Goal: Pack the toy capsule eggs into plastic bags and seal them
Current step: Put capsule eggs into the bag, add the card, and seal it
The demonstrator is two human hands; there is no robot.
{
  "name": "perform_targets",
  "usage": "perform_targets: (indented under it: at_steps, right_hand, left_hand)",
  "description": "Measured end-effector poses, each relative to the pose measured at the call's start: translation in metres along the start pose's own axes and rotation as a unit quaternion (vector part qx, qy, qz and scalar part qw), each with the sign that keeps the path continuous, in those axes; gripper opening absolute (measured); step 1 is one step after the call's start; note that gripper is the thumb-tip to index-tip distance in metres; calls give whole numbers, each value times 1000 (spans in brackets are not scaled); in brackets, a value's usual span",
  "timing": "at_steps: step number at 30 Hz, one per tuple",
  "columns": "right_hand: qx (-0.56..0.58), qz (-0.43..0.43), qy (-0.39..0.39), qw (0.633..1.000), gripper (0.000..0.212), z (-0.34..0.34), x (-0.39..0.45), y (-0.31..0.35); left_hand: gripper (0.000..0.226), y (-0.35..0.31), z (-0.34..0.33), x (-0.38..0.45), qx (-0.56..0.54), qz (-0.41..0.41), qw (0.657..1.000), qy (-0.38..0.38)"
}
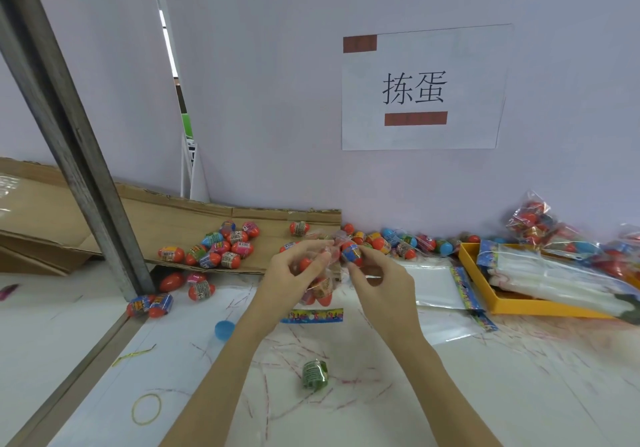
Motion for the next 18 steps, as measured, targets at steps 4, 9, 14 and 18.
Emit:
perform_targets:
  at_steps: [4,9,14,18]
  right_hand:
    - [87,-51,-28,995,12,7,3,-8]
    - [124,-15,-23,992,15,5,2,5]
    - [35,112,-6,993,39,-1,-4,32]
    - [-49,164,10,985,33,-3,-7,37]
  left_hand:
    - [26,13,8,2,23,29,999,-33]
    - [28,19,10,4,57,27,997,-47]
    - [31,13,3,3,126,-12,992,-12]
    - [48,4,-6,0,121,-49,991,24]
Point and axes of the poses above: each hand's wrist, its own x-axis towards the middle knuckle, its own z-axis out of the back of the hand, y = z × x, the point moved 9 cm from there along x, towards the middle knuckle
